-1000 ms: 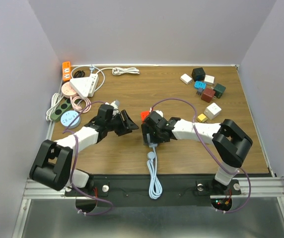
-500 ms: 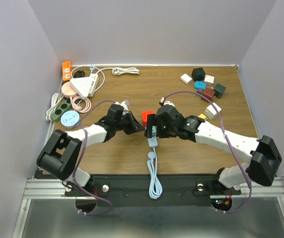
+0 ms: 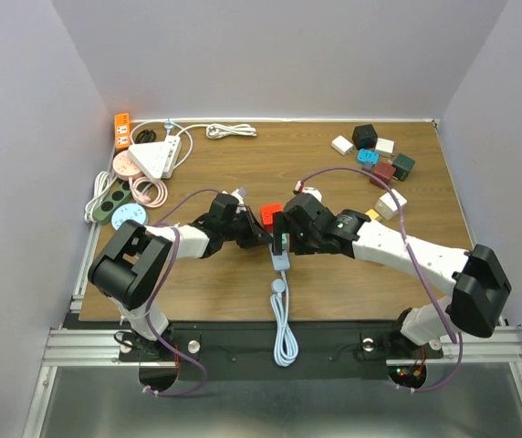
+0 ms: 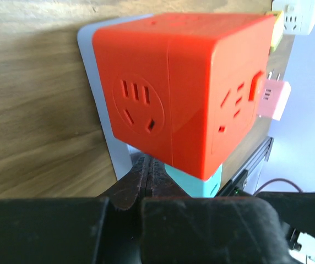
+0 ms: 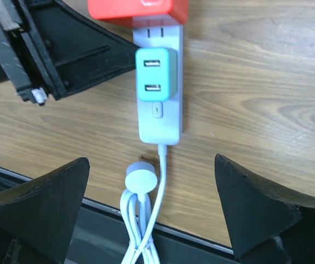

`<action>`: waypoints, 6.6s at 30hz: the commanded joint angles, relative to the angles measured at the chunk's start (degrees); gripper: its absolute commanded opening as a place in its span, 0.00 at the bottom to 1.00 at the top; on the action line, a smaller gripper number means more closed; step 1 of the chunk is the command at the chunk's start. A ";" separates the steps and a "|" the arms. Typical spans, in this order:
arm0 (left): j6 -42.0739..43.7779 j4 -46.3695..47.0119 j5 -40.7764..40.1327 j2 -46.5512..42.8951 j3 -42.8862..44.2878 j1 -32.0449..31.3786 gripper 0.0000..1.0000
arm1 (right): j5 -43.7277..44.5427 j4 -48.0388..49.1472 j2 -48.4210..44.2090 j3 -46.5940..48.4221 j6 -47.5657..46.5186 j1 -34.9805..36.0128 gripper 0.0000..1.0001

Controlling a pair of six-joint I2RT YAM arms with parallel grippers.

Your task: Pull the plug off the socket

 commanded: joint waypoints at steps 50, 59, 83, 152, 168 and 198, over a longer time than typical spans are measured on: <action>3.74 -4.23 -7.66 11.80 -2.68 -5.61 0.00 | 4.23 -6.51 14.69 24.31 -11.43 -3.38 0.00; 3.91 -5.99 -7.75 9.09 -1.45 -5.61 0.00 | 11.08 -12.85 3.47 12.75 -8.10 -7.93 0.00; 2.51 -11.35 -7.13 -1.81 6.10 -8.16 0.00 | 9.24 -5.99 21.98 15.79 -17.32 -42.50 0.41; -15.68 9.56 -10.82 1.52 -4.09 -9.12 0.00 | -8.96 -3.89 32.17 29.06 -18.64 -11.82 0.00; -20.96 12.29 -8.71 13.03 -6.20 -8.77 0.00 | -3.60 -7.22 27.43 36.17 -14.25 -12.00 0.00; -11.83 8.69 -12.58 5.40 -6.72 -4.91 0.00 | -2.54 -8.81 32.08 35.83 -12.57 -13.23 0.01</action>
